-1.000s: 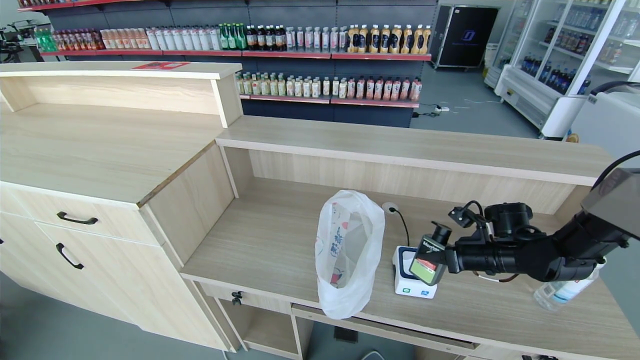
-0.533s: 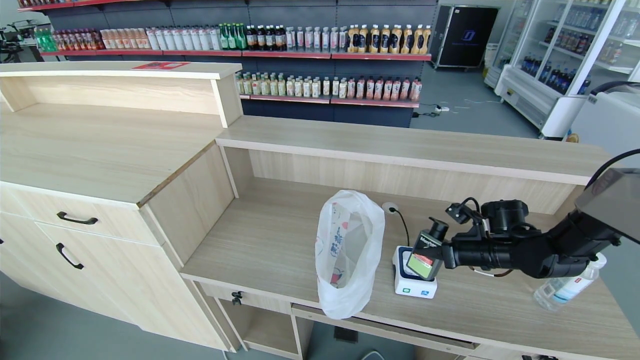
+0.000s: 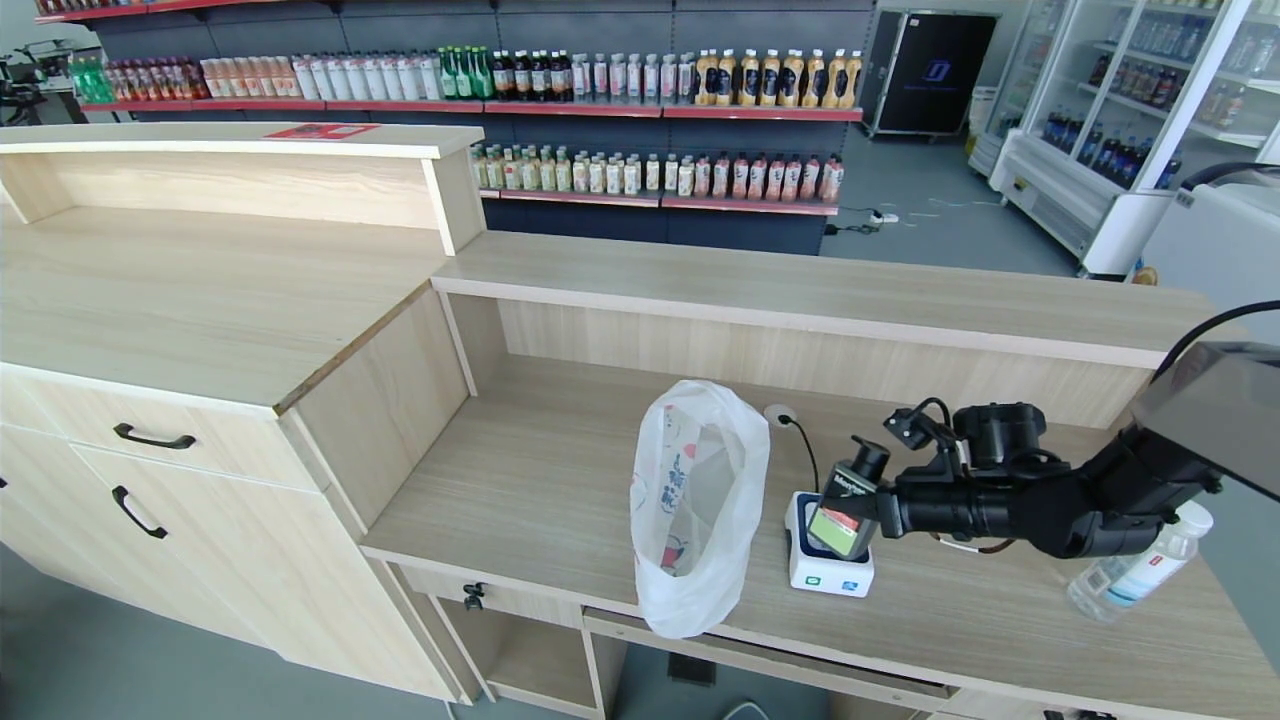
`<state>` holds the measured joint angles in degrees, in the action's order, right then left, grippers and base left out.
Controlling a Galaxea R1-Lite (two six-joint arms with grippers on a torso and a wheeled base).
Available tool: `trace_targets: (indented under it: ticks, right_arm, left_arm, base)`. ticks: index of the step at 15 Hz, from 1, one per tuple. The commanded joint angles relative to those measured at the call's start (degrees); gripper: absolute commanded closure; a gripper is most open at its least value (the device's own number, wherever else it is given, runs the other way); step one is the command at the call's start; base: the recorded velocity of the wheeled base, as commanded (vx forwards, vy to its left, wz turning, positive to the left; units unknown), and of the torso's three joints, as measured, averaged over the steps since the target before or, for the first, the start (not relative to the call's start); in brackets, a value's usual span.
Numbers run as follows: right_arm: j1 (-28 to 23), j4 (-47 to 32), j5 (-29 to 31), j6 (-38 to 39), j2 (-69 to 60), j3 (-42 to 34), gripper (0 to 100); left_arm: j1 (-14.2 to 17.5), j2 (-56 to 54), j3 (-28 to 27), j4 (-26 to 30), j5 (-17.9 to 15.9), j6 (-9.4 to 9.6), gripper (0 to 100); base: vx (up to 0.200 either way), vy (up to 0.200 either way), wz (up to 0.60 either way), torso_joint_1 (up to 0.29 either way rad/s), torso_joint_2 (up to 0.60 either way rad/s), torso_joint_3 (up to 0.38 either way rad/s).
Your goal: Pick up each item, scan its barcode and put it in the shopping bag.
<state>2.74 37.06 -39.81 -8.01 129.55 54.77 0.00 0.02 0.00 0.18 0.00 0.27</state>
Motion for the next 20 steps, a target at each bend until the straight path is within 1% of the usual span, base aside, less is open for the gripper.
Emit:
trace_targets:
  ticks: [1,6,9,11,12,14,15,16,17,18,19,20]
  right_arm:
    - [0.42,0.12,-0.09,0.01,0.79,0.69,100]
    - [1.21,1.70,-0.09,0.10,2.29,0.86,100]
    - [1.65,1.79,-0.09,0.27,2.81,2.27,100]
    - [1.56,1.79,-0.09,-0.16,0.53,3.59,100]
    - [1.48,1.79,1.49,-1.40,-2.72,3.59,100]
    - [-0.19,1.26,7.73,-7.99,-10.81,0.42,100]
    - [-1.34,1.79,12.04,-12.29,-14.50,-3.00,100]
    - [-5.12,2.40,18.98,-21.87,-21.00,-8.89,100]
    - [-8.10,4.25,19.34,-26.71,-24.52,-12.94,100]
    - [-10.57,6.45,19.34,-28.99,-27.60,-16.54,100]
    - [-12.06,7.41,19.69,-30.14,-30.41,-19.18,100]
    - [-12.50,7.41,19.69,-30.31,-31.46,-19.62,100]
  left_arm:
    - [0.00,-0.02,0.00,-0.01,0.00,0.00,0]
    - [0.00,-0.02,0.00,-0.01,0.00,0.00,0]
    - [0.00,-0.02,0.00,-0.01,0.00,0.00,0]
    - [0.00,-0.02,0.00,-0.01,0.00,0.00,0]
    - [0.00,-0.02,0.00,-0.01,0.00,0.00,0]
    - [0.00,-0.02,0.00,-0.01,0.00,0.00,0]
    - [0.00,-0.02,0.00,-0.01,0.00,0.00,0]
    - [0.00,-0.02,0.00,-0.01,0.00,0.00,0]
    - [0.00,-0.02,0.00,-0.01,0.00,0.00,0]
    - [0.00,-0.02,0.00,-0.01,0.00,0.00,0]
    - [0.00,-0.02,0.00,-0.01,0.00,0.00,0]
    - [0.00,-0.02,0.00,-0.01,0.00,0.00,0]
  base:
    - [0.000,0.000,0.00,0.000,0.00,0.000]
    - [0.000,0.000,0.00,0.000,0.00,0.000]
    - [0.000,0.000,0.00,0.000,0.00,0.000]
    - [0.000,0.000,0.00,0.000,0.00,0.000]
    - [0.000,0.000,0.00,0.000,0.00,0.000]
    - [0.000,0.000,0.00,0.000,0.00,0.000]
    - [0.000,0.000,0.00,0.000,0.00,0.000]
    - [0.000,0.000,0.00,0.000,0.00,0.000]
    - [0.000,0.000,0.00,0.000,0.00,0.000]
    - [0.000,0.000,0.00,0.000,0.00,0.000]
    - [0.000,0.000,0.00,0.000,0.00,0.000]
    - [0.000,0.000,0.60,0.002,0.00,0.002]
